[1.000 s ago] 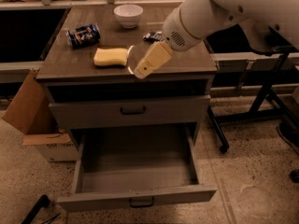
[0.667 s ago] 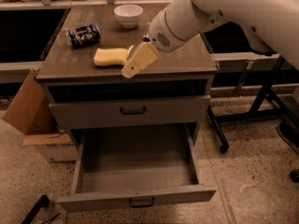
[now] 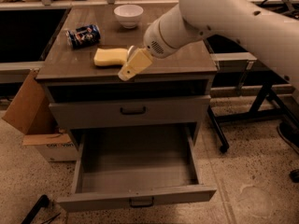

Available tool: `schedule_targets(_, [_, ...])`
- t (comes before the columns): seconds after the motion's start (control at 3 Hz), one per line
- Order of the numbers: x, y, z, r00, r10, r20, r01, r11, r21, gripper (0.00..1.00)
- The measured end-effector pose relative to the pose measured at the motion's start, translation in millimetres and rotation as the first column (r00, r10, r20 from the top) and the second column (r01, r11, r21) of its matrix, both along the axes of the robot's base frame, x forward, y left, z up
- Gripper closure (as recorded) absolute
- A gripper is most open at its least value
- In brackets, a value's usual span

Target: Place sponge into middle drawer

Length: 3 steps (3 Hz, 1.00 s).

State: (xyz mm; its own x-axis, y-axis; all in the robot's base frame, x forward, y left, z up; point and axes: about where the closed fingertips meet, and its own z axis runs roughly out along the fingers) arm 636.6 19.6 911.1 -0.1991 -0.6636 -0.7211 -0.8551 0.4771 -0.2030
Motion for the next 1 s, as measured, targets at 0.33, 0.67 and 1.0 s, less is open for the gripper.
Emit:
schedule_targets(0.33, [19.0, 10.7, -10.2, 0.9997, 0.015, 0.018, -0.016, 0.998, 0.052, 0.00])
schedule_targets(0.67, [33.8, 24.1, -16.3, 0.9994, 0.027, 0.021, -0.029, 0.994, 0.106, 0.00])
schedule_targets(1.0, [49.5, 36.7, -22.5, 0.9996, 0.022, 0.016, -0.024, 0.988, 0.152, 0.00])
